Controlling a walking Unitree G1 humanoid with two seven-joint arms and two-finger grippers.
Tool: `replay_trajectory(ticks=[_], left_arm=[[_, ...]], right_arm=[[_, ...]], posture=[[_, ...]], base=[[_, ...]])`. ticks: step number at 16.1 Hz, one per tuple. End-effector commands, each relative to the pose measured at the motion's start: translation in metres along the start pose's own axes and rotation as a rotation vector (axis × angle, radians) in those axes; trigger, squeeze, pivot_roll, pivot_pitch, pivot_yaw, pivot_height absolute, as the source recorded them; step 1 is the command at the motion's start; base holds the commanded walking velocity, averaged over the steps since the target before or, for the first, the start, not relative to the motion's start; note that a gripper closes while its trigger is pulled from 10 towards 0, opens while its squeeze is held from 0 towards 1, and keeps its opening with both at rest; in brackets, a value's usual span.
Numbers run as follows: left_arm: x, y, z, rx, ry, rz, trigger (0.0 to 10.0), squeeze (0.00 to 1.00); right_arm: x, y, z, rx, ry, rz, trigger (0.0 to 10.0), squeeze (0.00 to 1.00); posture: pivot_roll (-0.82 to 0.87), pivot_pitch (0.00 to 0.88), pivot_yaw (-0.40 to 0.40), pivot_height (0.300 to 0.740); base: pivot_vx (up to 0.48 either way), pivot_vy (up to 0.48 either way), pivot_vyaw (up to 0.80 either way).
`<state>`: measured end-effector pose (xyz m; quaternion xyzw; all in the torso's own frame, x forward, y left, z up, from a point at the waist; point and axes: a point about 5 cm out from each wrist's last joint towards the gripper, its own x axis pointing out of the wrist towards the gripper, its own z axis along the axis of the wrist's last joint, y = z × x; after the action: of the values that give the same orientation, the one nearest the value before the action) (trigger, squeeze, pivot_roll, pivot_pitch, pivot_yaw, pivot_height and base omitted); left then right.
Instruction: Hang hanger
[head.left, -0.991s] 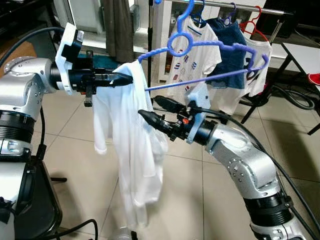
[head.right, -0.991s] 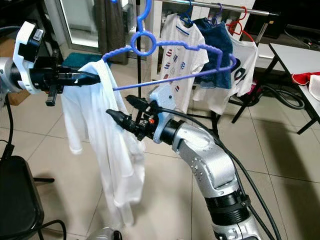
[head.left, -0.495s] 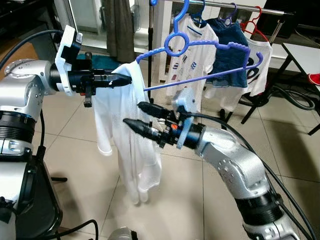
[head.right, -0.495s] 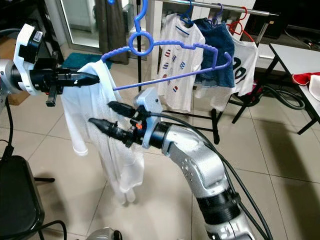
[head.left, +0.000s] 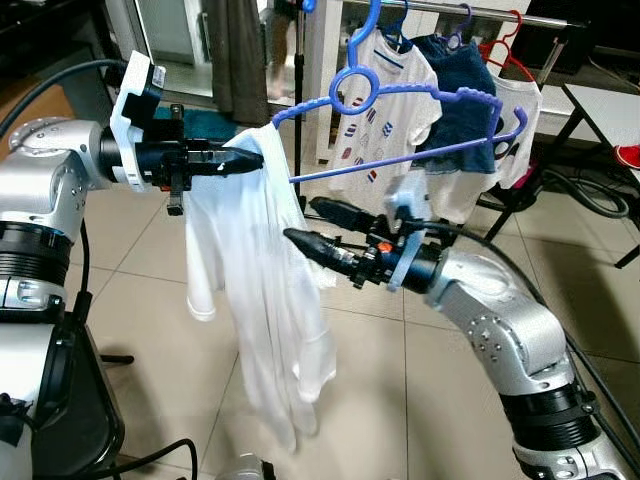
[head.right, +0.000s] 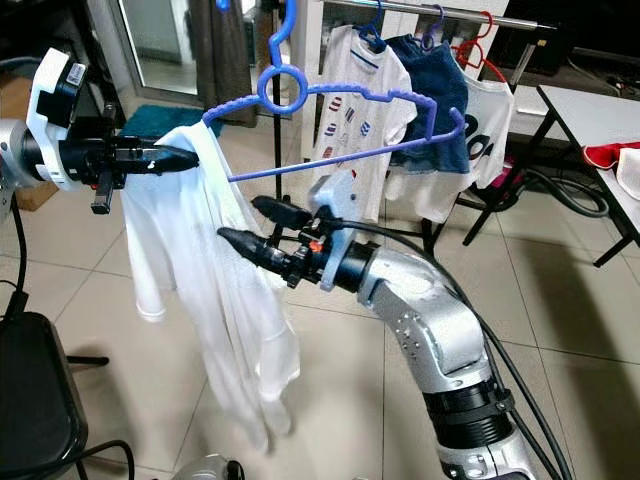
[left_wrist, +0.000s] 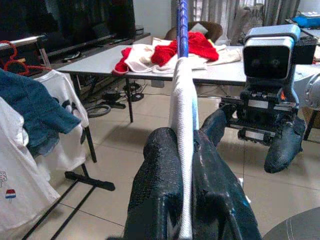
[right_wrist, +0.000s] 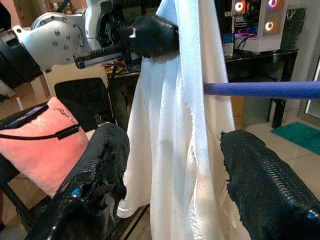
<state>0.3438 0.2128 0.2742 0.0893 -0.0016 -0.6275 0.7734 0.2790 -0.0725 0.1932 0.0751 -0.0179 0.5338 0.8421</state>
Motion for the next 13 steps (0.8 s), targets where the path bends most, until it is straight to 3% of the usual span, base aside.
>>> replay_trajectory(ticks=[1,5,10,13], left_arm=[[-0.001,0.001,0.009,0.035,-0.026,0.007,0.0,0.0],[0.005,0.001,0.006,0.021,-0.06,0.009,0.0,0.0],[0.008,-0.001,0.004,0.013,-0.079,0.014,0.0,0.0],[0.011,0.0,0.005,0.014,-0.091,0.019,0.0,0.0]], right_arm=[[-0.001,0.001,0.002,0.001,-0.012,-0.002,10.0,0.0],[0.017,0.007,-0.007,0.014,-0.004,-0.001,10.0,0.0],[0.021,0.011,-0.01,0.031,-0.008,0.019,10.0,0.0],[0.023,0.02,-0.017,0.044,0.027,0.108,10.0,0.0]], posture=[[-0.02,0.014,-0.006,0.74],[-0.02,0.015,-0.003,0.74],[-0.02,0.011,-0.006,0.74],[-0.02,0.008,-0.006,0.74]], base=[[0.0,0.0,0.0],[0.0,0.0,0.0],[0.0,0.0,0.0],[0.0,0.0,0.0]])
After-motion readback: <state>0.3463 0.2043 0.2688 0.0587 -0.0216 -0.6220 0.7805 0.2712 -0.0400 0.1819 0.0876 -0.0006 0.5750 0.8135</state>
